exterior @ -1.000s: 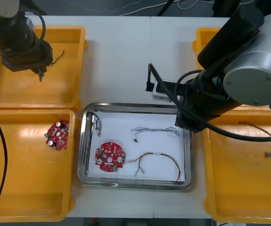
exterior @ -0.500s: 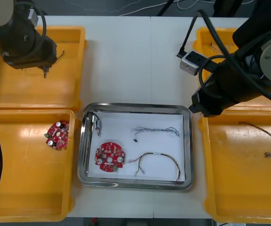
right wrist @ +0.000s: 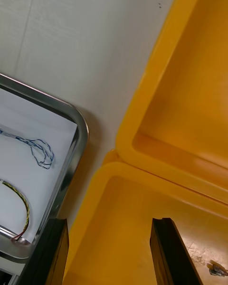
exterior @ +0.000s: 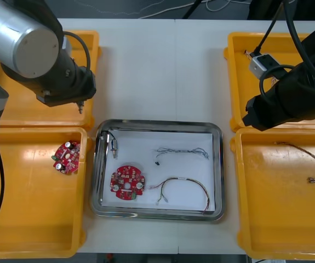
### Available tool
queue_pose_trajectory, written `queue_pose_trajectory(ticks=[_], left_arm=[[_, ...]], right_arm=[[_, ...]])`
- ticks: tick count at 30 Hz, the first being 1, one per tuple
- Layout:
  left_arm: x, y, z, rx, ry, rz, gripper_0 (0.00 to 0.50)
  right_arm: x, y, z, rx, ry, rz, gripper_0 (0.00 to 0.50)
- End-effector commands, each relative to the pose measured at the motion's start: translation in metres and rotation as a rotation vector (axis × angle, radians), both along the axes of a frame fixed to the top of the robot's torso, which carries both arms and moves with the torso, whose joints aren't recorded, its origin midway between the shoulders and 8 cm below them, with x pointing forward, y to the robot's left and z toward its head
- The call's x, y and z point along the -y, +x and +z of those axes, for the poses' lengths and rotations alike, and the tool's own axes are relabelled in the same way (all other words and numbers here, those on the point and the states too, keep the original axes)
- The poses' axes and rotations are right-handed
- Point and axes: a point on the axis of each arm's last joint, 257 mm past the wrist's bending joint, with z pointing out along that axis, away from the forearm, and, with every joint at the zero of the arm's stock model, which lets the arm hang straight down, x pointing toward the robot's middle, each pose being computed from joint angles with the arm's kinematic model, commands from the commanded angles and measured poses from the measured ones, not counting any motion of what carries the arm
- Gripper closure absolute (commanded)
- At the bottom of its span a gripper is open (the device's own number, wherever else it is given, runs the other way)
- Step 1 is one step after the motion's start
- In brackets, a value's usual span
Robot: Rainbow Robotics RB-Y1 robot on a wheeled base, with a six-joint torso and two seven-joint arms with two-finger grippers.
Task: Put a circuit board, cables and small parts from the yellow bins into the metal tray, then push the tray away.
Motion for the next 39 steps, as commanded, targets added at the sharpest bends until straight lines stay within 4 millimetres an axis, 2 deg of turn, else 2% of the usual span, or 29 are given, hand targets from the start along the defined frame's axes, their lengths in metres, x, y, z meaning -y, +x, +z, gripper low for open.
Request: queue_pose_trajectory(ticks=[1,10,21,28,39], left_arm=[[0.036,-0.017,-0.010,-0.010,-0.001,-0.057,0.500],[0.081,-0.033,-0.040,-0.035,-0.004,-0.106,0.500],[0.118,-0.051,-0.070,-0.054,0.025,-0.204,0.500],[0.126,-0.051,-0.093,-0.058,0.055,-0.229,0.500],[0.127,-0.052,-0.113,-0.066,0.076,-0.232,0.500]], right_arm=[[0.031,0.004,0.016,0.045,-0.001,-0.133,0.000],[0.053,-0.003,0.018,0.032,0.089,-0.276,0.000],[0.102,-0.032,0.006,0.022,0.154,-0.404,0.000],[0.121,-0.040,0.000,0.014,0.140,-0.446,0.000],[0.143,-0.044,-0.007,0.022,0.071,-0.471,0.000]])
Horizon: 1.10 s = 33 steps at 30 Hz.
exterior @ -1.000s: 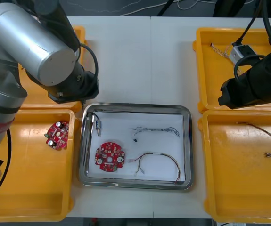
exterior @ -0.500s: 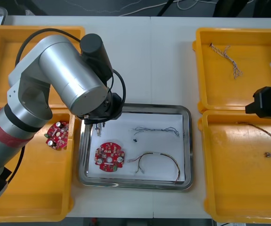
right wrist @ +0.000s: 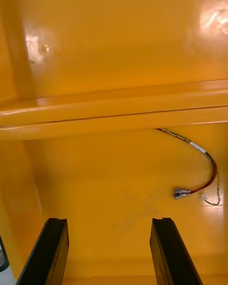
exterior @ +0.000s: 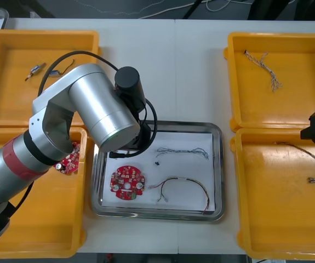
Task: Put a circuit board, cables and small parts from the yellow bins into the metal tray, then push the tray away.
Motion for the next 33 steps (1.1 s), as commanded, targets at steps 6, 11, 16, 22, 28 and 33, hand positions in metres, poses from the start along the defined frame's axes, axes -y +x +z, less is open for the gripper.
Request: queue_pose_trajectory(ticks=[6,11,16,22,28,33], left_arm=[[0.011,-0.004,-0.018,0.013,-0.052,0.041,0.500],[0.007,-0.003,-0.027,0.028,-0.058,0.044,0.500],[0.006,-0.001,-0.033,0.043,-0.062,0.037,0.500],[0.007,0.001,-0.035,0.057,-0.066,0.036,0.500],[0.007,0.003,-0.038,0.070,-0.070,0.032,0.500],[0.007,0.003,-0.039,0.075,-0.069,0.027,0.500]], right_arm=[[0.020,-0.006,0.008,0.017,-0.068,0.001,0.000],[0.019,-0.007,0.007,0.015,-0.069,0.009,0.000],[0.018,-0.008,0.007,0.012,-0.071,0.018,0.000],[0.021,-0.011,0.004,0.001,-0.078,0.021,0.000],[0.022,-0.013,0.002,-0.005,-0.080,0.022,0.000],[0.021,-0.012,0.002,-0.004,-0.081,0.024,0.000]])
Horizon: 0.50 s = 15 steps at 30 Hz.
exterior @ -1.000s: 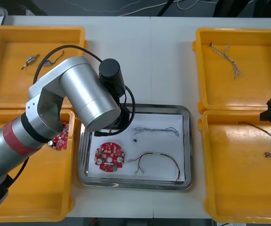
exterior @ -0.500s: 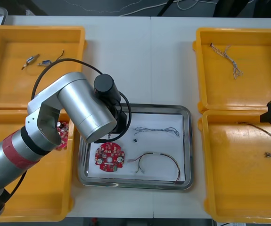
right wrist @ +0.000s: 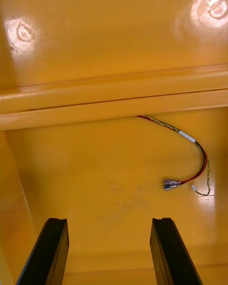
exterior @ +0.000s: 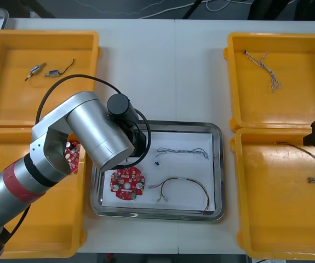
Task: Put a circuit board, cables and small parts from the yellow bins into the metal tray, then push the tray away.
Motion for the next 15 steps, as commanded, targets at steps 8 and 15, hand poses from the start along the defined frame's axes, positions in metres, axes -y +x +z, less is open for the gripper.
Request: queue_pose_trajectory(ticks=[8,15], left_arm=[[0.0151,-0.0085,-0.0074,0.004,-0.017,-0.021,0.500],[0.0148,-0.0082,-0.0073,0.005,-0.017,-0.019,0.438]], right_arm=[[0.0140,-0.0037,0.0130,0.023,-0.065,0.033,0.000],[0.0140,-0.0037,0.0130,0.023,-0.065,0.033,0.000]])
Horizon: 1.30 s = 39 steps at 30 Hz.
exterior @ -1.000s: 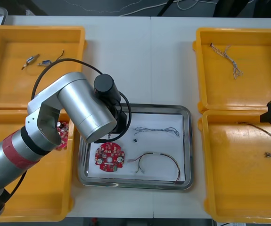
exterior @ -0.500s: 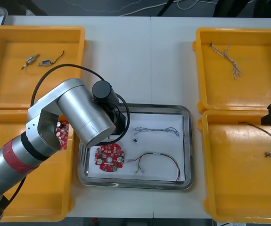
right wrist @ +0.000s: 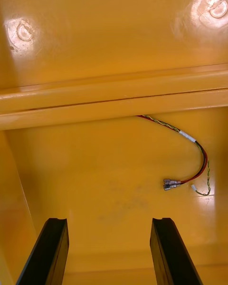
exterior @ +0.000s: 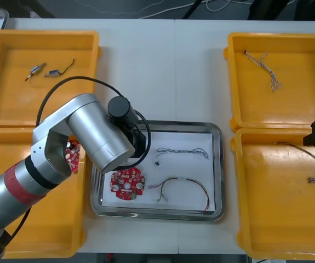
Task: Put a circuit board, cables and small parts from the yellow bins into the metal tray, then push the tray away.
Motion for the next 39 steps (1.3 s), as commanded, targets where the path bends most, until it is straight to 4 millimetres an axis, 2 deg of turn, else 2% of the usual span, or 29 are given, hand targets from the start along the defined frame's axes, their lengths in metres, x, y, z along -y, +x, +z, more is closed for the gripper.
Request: queue_pose_trajectory(ticks=[1,4,6,9,16,25,32,39], left_arm=[[0.016,-0.008,-0.004,-0.001,-0.020,-0.026,0.425],[0.016,-0.008,-0.004,-0.002,-0.022,-0.024,0.295],[0.016,-0.008,-0.004,-0.001,-0.023,-0.023,0.173],[0.016,-0.007,-0.003,0.001,-0.027,-0.017,0.109],[0.015,-0.001,0.013,-0.009,-0.045,-0.004,0.081],[0.017,-0.008,0.063,-0.081,-0.119,0.025,0.072],[-0.003,-0.009,0.104,-0.117,-0.126,0.063,0.062],[-0.032,0.000,0.143,-0.061,-0.140,0.075,0.058]], right_arm=[[0.014,-0.003,0.013,0.023,-0.065,0.033,0.000],[0.014,-0.003,0.013,0.023,-0.065,0.033,0.000],[0.014,-0.003,0.013,0.023,-0.065,0.033,0.000],[0.014,-0.003,0.013,0.023,-0.065,0.033,0.000],[0.014,-0.003,0.013,0.023,-0.065,0.033,0.000],[0.014,-0.003,0.013,0.023,-0.065,0.033,0.000],[0.014,-0.003,0.013,0.023,-0.065,0.033,0.000],[0.014,-0.003,0.013,0.023,-0.065,0.033,0.000]])
